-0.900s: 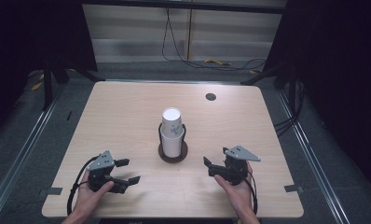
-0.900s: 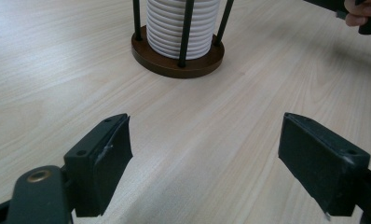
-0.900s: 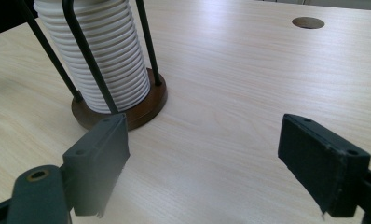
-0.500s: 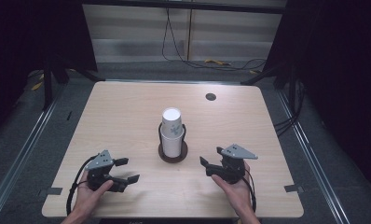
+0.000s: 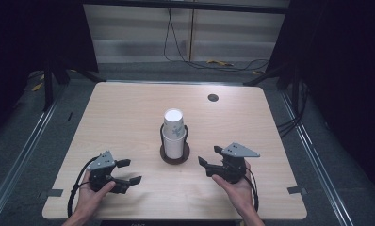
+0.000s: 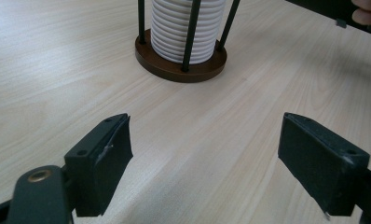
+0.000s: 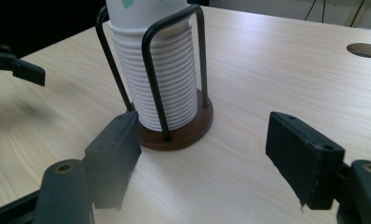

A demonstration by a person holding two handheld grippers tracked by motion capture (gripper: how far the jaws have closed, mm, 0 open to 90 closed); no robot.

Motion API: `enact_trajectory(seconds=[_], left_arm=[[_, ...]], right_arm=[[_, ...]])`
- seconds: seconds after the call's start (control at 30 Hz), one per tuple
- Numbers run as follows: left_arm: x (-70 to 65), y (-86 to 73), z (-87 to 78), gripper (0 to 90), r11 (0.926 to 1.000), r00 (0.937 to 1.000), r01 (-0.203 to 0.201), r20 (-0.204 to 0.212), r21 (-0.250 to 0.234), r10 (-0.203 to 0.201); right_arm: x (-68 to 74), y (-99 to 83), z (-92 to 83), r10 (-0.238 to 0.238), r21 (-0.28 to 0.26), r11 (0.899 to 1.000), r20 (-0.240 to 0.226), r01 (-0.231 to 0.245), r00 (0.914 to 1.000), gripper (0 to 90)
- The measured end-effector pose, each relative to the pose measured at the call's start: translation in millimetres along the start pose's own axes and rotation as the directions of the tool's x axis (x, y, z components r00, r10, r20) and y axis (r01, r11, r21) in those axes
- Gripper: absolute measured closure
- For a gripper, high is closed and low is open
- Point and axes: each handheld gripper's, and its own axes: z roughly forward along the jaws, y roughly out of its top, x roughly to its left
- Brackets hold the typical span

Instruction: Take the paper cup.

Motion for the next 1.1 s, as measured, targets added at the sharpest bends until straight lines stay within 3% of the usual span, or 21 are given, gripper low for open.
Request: enact_trajectory(seconds=[0.17, 0.3, 0.43, 0.53, 0.7, 0.8, 0.9, 0.93, 1.1], left_arm=[[-2.1, -0.8, 1.4, 15.9, 0.9999, 0.9994, -0.016, -0.03, 0.004, 0.016], [-4.1, -1.7, 1.7, 15.9, 0.9999, 1.0, 0.001, -0.01, 0.01, -0.001], [-6.2, -2.7, -3.3, 15.8, 0.9997, 0.9995, 0.012, 0.029, -0.022, -0.012], [-7.2, -2.7, -3.2, 15.8, 0.9997, 0.9995, 0.012, 0.029, -0.02, -0.012], [-8.3, -1.4, -2.5, 15.8, 0.9999, 0.9988, 0.002, 0.05, -0.01, -0.002], [-11.4, 0.4, -1.7, 15.8, 0.9994, 0.9977, 0.022, 0.064, -0.026, -0.02], [-14.2, 1.7, -1.5, 15.9, 0.9997, 0.9984, 0.01, 0.056, -0.021, -0.008], [-15.5, 2.0, -0.4, 15.9, 0.9999, 0.9989, -0.011, 0.046, -0.01, 0.011], [-15.9, 1.5, 3.1, 15.9, 1.0, 0.9984, -0.002, 0.057, -0.006, 0.003]], right_arm=[[-1.0, 5.9, 0.8, 0.025, 0.021, 0.999, -0.023, -0.025, 0.9994, 28.0], [0.4, 12.1, 2.8, 0.01, 0.024, 1.0, -0.032, -0.009, 0.9994, 28.5], [3.6, 21.3, 5.3, 0.014, 0.033, 0.999, -0.053, -0.013, 0.9985, 28.6], [5.5, 28.0, 9.5, 0.019, 0.022, 1.0, -0.054, -0.018, 0.9984, 28.4], [7.8, 38.9, 19.0, 0.025, 0.014, 1.0, -0.08, -0.024, 0.9965, 23.9], [9.2, 46.5, 23.9, 0.038, 0.016, 0.999, -0.112, -0.036, 0.993, 20.2], [11.5, 55.5, 24.2, 0.034, 0.0, 0.999, -0.136, -0.034, 0.9902, 17.3], [12.5, 59.6, 23.7, 0.029, -0.002, 1.0, -0.14, -0.03, 0.9898, 16.9], [12.9, 71.6, 27.8, 0.014, 0.014, 1.0, -0.167, -0.012, 0.9858, 14.5]])
